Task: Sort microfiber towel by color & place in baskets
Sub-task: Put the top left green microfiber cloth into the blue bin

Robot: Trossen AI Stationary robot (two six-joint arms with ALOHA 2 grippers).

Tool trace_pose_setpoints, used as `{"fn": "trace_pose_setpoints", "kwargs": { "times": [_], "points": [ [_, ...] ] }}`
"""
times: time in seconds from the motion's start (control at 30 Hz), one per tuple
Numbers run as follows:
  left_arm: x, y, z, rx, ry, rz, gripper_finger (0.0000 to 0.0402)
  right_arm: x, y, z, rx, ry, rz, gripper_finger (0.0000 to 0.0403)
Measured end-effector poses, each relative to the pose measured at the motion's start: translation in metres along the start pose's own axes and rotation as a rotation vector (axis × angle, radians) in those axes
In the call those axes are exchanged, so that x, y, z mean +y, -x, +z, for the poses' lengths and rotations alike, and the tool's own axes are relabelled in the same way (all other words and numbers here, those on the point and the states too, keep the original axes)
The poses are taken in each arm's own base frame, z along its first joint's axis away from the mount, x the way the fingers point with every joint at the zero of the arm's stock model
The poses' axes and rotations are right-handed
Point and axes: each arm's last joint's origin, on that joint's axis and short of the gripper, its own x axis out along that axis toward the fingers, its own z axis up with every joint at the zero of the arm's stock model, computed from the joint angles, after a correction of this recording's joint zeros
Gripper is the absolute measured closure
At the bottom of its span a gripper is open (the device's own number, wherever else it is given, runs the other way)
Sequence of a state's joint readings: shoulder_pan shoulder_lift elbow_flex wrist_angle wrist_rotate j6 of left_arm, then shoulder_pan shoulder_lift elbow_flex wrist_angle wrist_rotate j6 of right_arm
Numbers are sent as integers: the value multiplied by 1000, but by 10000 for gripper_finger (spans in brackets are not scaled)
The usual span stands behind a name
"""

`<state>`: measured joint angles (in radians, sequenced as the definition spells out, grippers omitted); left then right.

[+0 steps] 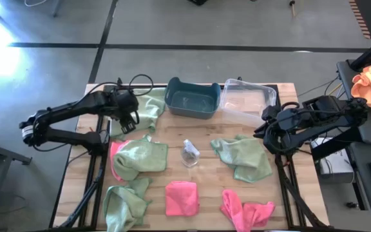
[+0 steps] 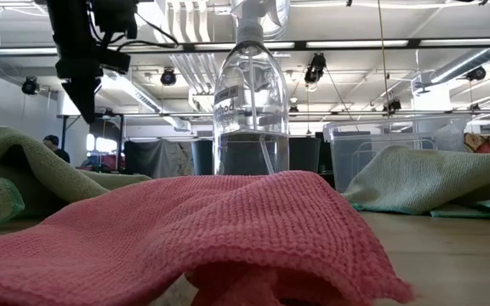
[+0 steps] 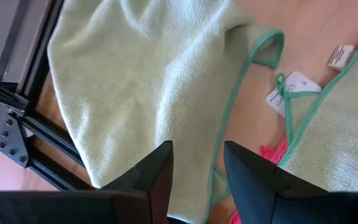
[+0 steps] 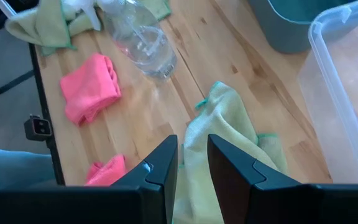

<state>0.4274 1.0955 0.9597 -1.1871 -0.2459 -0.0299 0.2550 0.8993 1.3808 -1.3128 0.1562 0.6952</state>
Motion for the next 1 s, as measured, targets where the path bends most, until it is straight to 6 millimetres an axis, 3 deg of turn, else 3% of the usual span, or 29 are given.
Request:
{"fn": "trace_pose_setpoints", "kwargs": {
  "times": [0.53,1.0],
  "points": [
    [-4,-20,4,58,-9,11,274,-3,0,-3,33,11,-28,321],
    [-12,-57,16,110,-19,57,274,-3,0,-3,33,21,-28,321]
  ]
}}
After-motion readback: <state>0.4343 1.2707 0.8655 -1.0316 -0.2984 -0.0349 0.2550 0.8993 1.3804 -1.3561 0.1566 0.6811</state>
